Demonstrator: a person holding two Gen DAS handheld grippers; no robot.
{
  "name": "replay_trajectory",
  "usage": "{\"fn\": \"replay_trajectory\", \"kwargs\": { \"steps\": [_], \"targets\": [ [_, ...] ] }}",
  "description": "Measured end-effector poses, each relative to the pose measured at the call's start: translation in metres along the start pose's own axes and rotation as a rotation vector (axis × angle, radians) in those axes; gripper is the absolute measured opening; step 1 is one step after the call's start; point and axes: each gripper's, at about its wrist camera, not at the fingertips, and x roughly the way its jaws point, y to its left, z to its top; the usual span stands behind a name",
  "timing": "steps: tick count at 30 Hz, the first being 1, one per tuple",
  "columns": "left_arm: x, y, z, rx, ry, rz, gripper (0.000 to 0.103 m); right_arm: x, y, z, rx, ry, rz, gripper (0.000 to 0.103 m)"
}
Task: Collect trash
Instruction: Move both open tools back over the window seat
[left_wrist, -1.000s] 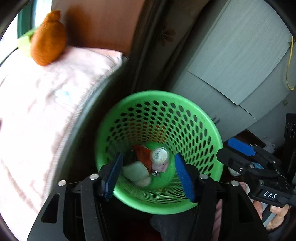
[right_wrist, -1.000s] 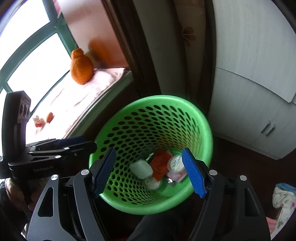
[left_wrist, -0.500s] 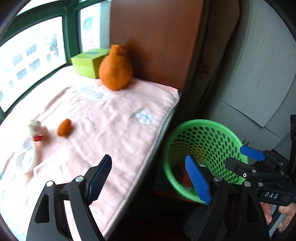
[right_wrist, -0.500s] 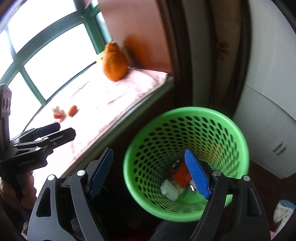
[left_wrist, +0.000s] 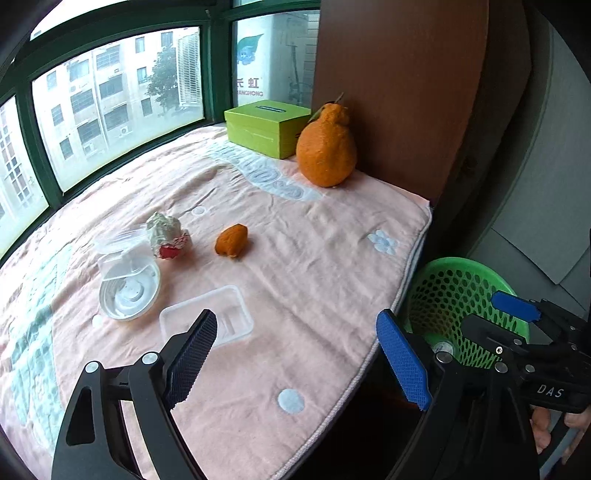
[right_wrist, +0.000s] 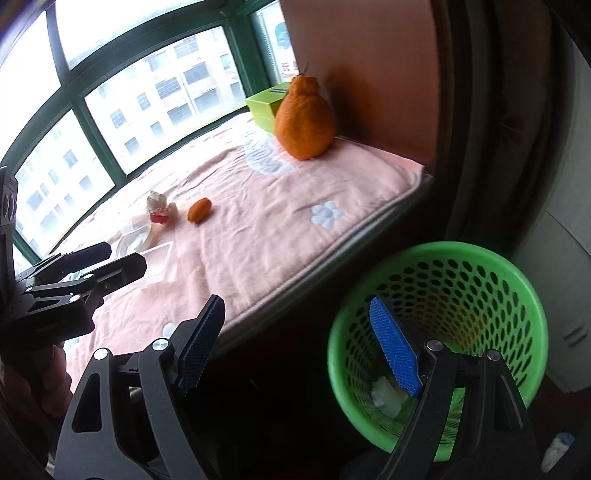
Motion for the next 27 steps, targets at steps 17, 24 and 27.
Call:
{"fn": "replay_trajectory", "kwargs": {
  "steps": [17,24,27],
  "targets": [
    [-0.004,0.059,-0.004,-0.088,0.007,0.095,0.085,0.032,0.056,0.022,-0.086,0.025,0.059,0.081],
    [0.0,0.073,-0.005,-0.109,0.017,0.108,0.085,0.05,0.07,0.033,-0.119,0.039,0.066,0.081],
    [0.002,0.08,-0.006,-0.119,0.021,0.115,0.085,0.058,0.075,0.038,-0.128,0.05,0.07,0.081]
  ]
}}
